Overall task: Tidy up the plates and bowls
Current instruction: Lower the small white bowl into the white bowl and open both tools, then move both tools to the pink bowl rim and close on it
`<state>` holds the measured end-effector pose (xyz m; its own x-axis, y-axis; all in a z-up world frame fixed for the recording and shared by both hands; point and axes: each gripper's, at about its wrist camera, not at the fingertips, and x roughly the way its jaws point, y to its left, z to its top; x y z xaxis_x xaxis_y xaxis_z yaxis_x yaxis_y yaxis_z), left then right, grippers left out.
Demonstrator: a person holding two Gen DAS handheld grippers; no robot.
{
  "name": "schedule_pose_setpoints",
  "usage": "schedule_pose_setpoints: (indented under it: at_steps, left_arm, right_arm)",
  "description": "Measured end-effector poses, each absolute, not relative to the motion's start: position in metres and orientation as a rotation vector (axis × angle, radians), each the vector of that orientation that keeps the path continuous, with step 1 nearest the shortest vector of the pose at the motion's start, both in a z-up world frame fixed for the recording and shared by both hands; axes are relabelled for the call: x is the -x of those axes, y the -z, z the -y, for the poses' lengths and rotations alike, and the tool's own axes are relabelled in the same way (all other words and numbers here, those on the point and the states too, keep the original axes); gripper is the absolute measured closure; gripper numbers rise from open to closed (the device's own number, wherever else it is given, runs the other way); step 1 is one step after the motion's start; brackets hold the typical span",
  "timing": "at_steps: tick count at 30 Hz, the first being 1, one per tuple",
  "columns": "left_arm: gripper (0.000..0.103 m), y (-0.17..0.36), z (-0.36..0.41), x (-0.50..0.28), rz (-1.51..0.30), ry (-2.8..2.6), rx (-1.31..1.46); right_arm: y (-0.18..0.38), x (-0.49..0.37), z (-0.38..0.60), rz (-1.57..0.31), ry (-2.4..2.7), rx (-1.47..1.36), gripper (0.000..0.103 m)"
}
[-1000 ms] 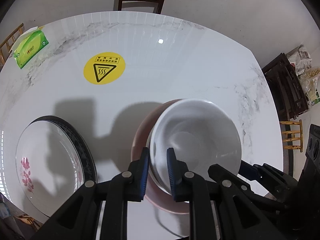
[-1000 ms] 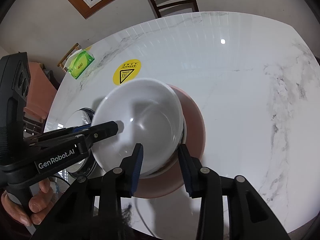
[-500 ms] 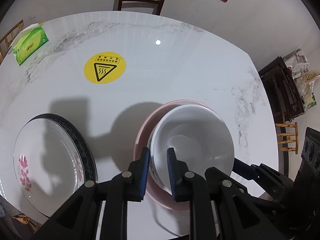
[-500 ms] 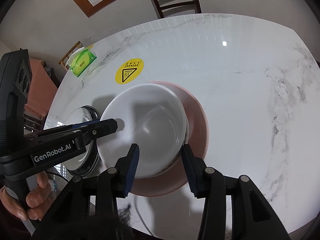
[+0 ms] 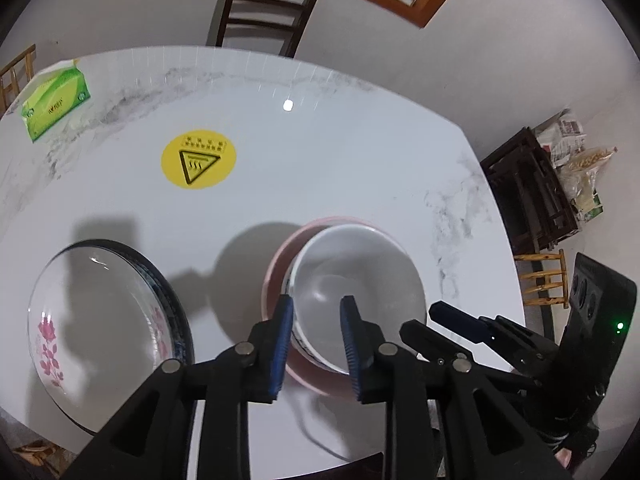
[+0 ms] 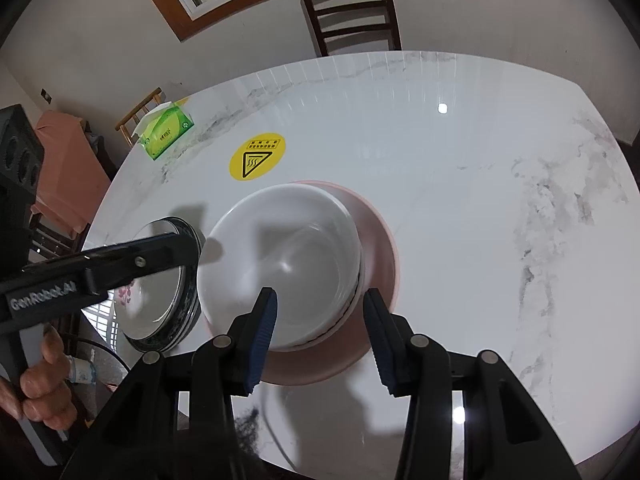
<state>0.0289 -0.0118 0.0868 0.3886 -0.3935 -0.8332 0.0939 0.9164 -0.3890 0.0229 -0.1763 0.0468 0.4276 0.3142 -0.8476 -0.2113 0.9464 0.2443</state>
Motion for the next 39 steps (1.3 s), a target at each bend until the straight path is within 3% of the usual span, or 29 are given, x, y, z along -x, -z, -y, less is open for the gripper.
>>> schedule_pose_setpoints:
  at_steps: [15, 18, 27, 39]
  left_arm:
    - [0.07, -0.075, -0.024, -0.019, -1.123, 0.21, 0.287]
    - [0.065, -0.068, -0.027, -0.02, -1.142, 0.207, 0.307]
    - [0.065, -0.043, -0.026, -0.028, -1.237, 0.21, 0.384]
    - [0.053, -0.032, -0.017, -0.038, -1.27, 0.191, 0.391]
  right_arm:
    - [-0.064, -0.011, 0.205, -1.05, -0.279, -0.11, 0.057]
    - [-0.06, -0.015, 0.214, -1.079, -0.264, -0.138, 0.054]
    - [-0.039, -0.033, 0.228, -1.156, -0.219, -0.179, 0.053]
    - [-0.015, -0.046, 0.22, -1.225, -0.206, -0.162, 0.051]
